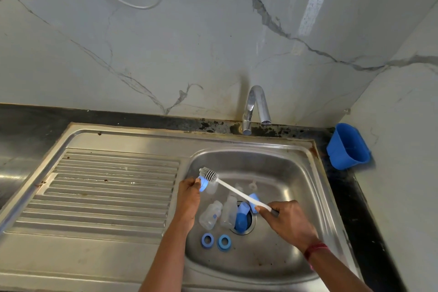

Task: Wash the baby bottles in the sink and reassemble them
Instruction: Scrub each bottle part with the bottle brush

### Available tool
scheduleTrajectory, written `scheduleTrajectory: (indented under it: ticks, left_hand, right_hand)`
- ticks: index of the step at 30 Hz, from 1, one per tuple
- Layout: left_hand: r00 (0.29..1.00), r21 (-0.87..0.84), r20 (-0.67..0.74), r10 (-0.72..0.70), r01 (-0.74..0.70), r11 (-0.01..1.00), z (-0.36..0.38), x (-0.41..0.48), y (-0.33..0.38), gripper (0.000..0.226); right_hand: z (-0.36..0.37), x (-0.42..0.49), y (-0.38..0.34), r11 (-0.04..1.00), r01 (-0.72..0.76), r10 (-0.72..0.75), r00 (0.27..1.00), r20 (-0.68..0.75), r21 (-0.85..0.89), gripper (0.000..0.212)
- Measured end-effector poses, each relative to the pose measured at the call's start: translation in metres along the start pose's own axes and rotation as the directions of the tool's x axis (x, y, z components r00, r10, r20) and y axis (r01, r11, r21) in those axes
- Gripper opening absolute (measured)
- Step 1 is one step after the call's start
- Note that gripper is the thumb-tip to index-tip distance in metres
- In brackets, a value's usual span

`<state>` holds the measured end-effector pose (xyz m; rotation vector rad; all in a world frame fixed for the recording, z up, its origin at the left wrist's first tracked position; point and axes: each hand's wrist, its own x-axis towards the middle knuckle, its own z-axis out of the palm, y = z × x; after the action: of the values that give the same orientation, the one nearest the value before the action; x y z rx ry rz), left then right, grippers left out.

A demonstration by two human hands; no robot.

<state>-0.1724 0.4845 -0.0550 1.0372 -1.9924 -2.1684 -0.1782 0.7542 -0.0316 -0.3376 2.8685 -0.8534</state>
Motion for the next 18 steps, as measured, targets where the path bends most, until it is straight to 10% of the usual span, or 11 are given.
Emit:
scheduleTrajectory:
  ticks: [8,18]
  left_hand:
    - [0.979,0.282,0.026,0.203,-0.202,0.938,-0.003,-0.004,0.0,0.016]
    - [0.98,0.143,0.022,0.198,-0.2,0.969,-0.004,0.004,-0.003,0.021]
  right_hand:
    - [0.0,0.01,-0.007,0.998,-0.01,0.011,1.0,0.014,-0.056,0.052]
    - [-0.004,0.007,-0.002,0.999,-0.047,0.047,0.999,0.017,-0.018,0.06]
